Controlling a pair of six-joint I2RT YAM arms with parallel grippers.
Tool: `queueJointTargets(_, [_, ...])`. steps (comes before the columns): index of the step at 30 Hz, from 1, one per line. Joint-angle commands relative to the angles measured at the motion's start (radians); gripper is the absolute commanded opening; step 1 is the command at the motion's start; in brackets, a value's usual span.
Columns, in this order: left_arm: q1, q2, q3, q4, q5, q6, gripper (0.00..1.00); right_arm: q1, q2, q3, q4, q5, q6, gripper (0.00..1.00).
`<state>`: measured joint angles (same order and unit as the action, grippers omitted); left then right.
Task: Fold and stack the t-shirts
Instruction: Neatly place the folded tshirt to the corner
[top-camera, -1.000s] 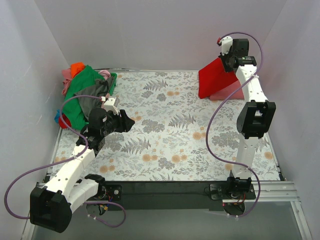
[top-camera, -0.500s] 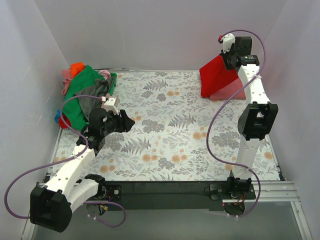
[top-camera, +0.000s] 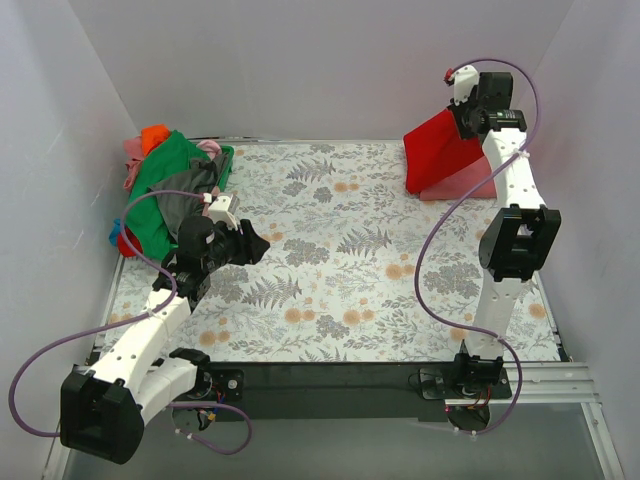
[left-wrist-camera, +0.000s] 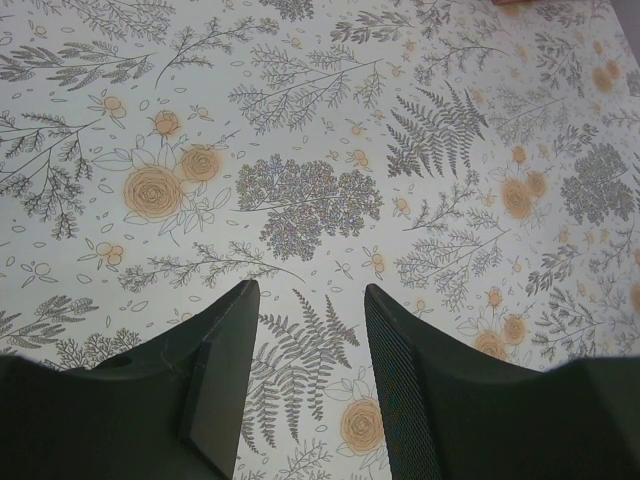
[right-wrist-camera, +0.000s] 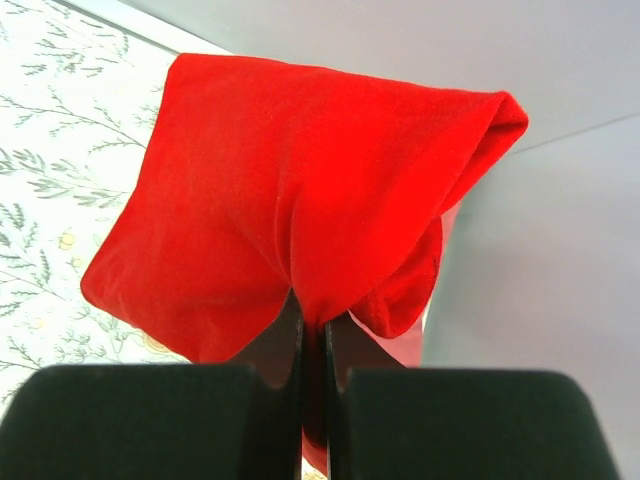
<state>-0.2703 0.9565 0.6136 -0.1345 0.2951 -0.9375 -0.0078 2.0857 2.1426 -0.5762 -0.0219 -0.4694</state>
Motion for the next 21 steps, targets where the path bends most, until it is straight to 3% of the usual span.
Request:
queueJointTargets(1, [0.003,-0.002,-0.009,0.009,-0.002,0.019,0.45,-0.017,-0.069,0.027,0.059,0.017,-0.014,0.01])
queueJointTargets(12, [0.003,-0.001,-0.009,0.012,0.001,0.020,0.45,-0.014,-0.064,0.030,0.064,0.017,-0.020,0.01])
queueJointTargets(21, [0.003,-0.002,-0.011,0.012,0.003,0.020,0.45,-0.009,-0.021,0.004,0.101,0.117,-0.057,0.01])
